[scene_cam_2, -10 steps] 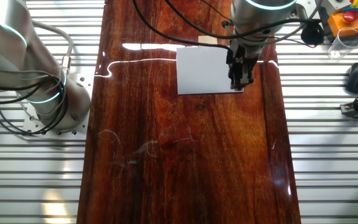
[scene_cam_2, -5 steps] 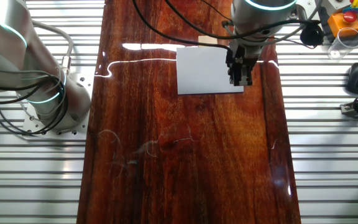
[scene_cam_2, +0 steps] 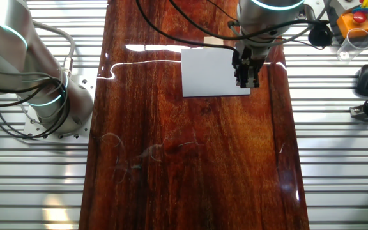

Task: Unfold a piece of paper

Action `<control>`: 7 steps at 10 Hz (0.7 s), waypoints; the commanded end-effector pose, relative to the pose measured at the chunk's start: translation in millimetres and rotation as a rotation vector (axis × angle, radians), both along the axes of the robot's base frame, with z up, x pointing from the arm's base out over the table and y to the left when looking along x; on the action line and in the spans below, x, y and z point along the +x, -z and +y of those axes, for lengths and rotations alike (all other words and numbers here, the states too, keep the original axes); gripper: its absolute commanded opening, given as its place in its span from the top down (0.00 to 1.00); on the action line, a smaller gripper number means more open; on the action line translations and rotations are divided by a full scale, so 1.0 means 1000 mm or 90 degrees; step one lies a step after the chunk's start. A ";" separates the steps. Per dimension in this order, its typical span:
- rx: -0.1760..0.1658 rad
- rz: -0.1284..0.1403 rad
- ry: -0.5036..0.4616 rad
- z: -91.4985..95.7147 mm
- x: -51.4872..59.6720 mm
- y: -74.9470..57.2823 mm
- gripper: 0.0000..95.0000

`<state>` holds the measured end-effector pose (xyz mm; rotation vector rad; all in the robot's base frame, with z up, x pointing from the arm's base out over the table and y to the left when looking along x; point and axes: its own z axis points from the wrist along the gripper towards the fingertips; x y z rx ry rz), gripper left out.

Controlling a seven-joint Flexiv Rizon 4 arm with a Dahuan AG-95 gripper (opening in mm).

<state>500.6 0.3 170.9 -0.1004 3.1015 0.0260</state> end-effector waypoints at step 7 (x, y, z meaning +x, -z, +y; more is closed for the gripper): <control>-0.008 -0.014 -0.082 0.000 -0.004 0.000 1.00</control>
